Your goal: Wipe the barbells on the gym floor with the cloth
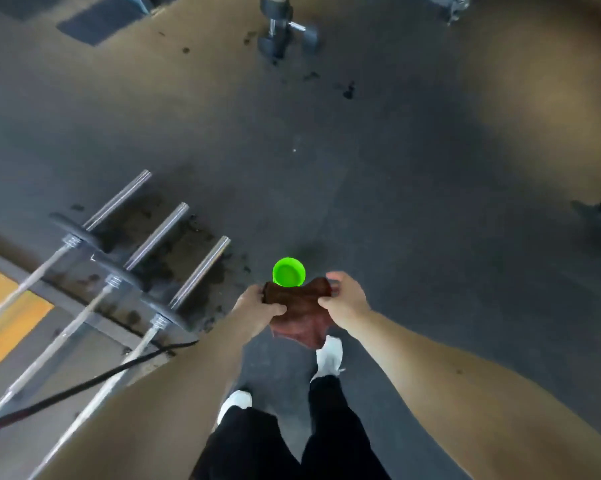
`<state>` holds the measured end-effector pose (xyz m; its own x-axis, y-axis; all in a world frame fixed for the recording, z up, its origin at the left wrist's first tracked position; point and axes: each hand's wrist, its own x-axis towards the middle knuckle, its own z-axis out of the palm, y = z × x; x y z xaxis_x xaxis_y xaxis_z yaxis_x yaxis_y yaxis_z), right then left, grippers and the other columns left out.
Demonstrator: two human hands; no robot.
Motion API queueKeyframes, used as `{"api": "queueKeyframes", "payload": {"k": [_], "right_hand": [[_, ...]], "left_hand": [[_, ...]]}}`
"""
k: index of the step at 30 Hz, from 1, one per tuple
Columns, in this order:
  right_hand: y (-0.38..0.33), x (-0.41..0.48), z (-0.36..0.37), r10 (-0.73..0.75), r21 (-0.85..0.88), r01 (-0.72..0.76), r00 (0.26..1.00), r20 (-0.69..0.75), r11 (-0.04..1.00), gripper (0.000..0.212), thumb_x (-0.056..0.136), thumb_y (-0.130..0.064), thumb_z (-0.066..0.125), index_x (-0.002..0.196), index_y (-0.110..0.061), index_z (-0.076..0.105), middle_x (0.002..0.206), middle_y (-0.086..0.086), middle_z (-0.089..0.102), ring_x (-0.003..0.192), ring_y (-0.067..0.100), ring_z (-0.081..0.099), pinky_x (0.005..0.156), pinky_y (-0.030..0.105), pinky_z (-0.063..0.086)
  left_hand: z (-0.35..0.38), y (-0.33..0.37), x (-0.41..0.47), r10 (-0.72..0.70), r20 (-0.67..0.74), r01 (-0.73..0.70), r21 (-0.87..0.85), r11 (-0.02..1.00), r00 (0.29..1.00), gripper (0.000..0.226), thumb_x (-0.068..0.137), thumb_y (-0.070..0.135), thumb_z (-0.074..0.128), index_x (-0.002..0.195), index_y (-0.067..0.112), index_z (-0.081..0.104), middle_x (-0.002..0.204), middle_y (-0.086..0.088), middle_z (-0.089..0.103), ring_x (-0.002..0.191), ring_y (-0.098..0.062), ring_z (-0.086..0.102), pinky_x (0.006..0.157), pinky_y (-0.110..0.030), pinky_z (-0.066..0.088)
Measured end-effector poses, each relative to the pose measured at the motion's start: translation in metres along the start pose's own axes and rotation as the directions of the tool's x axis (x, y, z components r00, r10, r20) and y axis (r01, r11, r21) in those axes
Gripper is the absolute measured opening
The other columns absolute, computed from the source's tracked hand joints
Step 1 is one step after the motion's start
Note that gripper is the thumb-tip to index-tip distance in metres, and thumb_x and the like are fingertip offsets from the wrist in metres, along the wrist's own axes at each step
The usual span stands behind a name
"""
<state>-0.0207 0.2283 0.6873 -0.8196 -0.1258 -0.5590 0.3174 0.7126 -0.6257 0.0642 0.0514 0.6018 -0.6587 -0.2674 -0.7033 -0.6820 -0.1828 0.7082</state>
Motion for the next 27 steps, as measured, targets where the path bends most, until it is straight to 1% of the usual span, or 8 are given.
{"api": "queueKeyframes", "payload": {"k": [4,6,9,13,19,21,24,27], "right_hand": [[0.010,0.130,0.012,-0.196,-0.179,0.220,0.970,0.142,0.959,0.045,0.089,0.008,0.060,0.129,-0.013,0.058,0.110,0.000,0.060,0.097,0.016,0.056,0.078,0.006,0.038],[0.028,0.204,0.030,-0.220,-0.191,0.259,0.953,0.207,0.947,0.045,0.090,0.007,0.061,0.130,-0.015,0.057,0.112,-0.001,0.061,0.099,0.017,0.057,0.084,0.012,0.040],[0.064,0.315,0.072,-0.234,-0.180,0.287,0.935,0.267,0.941,0.041,0.091,0.002,0.064,0.124,-0.022,0.058,0.110,-0.010,0.063,0.105,0.017,0.061,0.098,0.028,0.045],[0.123,0.448,0.131,-0.230,-0.170,0.292,0.922,0.311,0.941,0.048,0.084,0.004,0.057,0.124,-0.022,0.060,0.113,-0.011,0.063,0.108,0.013,0.060,0.100,0.025,0.046],[0.197,0.600,0.218,-0.321,-0.194,0.409,0.874,0.365,0.892,0.047,0.085,0.006,0.059,0.127,-0.016,0.064,0.120,-0.002,0.066,0.108,0.014,0.062,0.098,0.018,0.043],[0.219,0.631,0.241,-0.390,-0.256,0.509,0.830,0.399,0.822,0.038,0.087,0.003,0.064,0.120,-0.015,0.069,0.122,0.001,0.067,0.112,0.018,0.061,0.098,0.018,0.040],[0.251,0.653,0.260,-0.477,-0.434,0.666,0.742,0.471,0.607,0.030,0.088,-0.005,0.068,0.114,-0.018,0.073,0.121,-0.002,0.069,0.122,0.024,0.053,0.103,0.036,0.039],[0.267,0.656,0.262,-0.481,-0.528,0.705,0.709,0.516,0.473,0.040,0.086,-0.009,0.070,0.124,-0.023,0.068,0.127,-0.006,0.067,0.126,0.025,0.047,0.097,0.041,0.033]], "left_hand": [[0.037,0.011,0.063,-0.091,-0.197,0.060,-0.158,0.986,0.976,0.054,0.068,0.002,0.085,0.107,0.024,0.053,0.109,-0.015,0.068,0.091,-0.029,0.068,0.078,-0.044,0.060],[0.061,-0.007,0.115,-0.118,-0.318,0.066,-0.170,0.983,0.941,0.048,0.075,0.007,0.082,0.109,0.026,0.053,0.105,-0.007,0.069,0.095,-0.026,0.069,0.085,-0.041,0.059],[0.095,-0.038,0.208,-0.141,-0.482,0.048,-0.201,0.978,0.865,0.039,0.085,0.010,0.076,0.112,0.025,0.053,0.097,0.006,0.065,0.086,-0.013,0.064,0.073,-0.025,0.053],[0.133,-0.092,0.349,-0.178,-0.577,0.023,-0.266,0.964,0.797,0.032,0.087,0.012,0.073,0.111,0.023,0.054,0.098,0.007,0.067,0.093,-0.019,0.065,0.083,-0.032,0.053],[0.150,-0.177,0.507,-0.168,-0.688,-0.031,-0.267,0.963,0.706,0.045,0.087,0.010,0.073,0.127,0.018,0.054,0.105,0.009,0.064,0.098,-0.015,0.061,0.084,-0.020,0.042],[0.151,-0.200,0.539,-0.180,-0.706,0.063,-0.189,0.980,0.685,0.050,0.086,0.018,0.074,0.130,0.023,0.052,0.111,0.005,0.067,0.101,-0.019,0.061,0.091,-0.028,0.046],[0.158,-0.229,0.569,-0.165,-0.719,0.293,0.057,0.954,0.675,0.065,0.081,0.033,0.077,0.139,0.025,0.047,0.130,-0.004,0.056,0.123,-0.029,0.049,0.104,-0.043,0.042],[0.166,-0.244,0.577,-0.096,-0.698,0.313,0.190,0.931,0.710,0.068,0.084,0.038,0.073,0.145,0.032,0.045,0.139,-0.004,0.040,0.127,-0.028,0.035,0.107,-0.045,0.038]]}}
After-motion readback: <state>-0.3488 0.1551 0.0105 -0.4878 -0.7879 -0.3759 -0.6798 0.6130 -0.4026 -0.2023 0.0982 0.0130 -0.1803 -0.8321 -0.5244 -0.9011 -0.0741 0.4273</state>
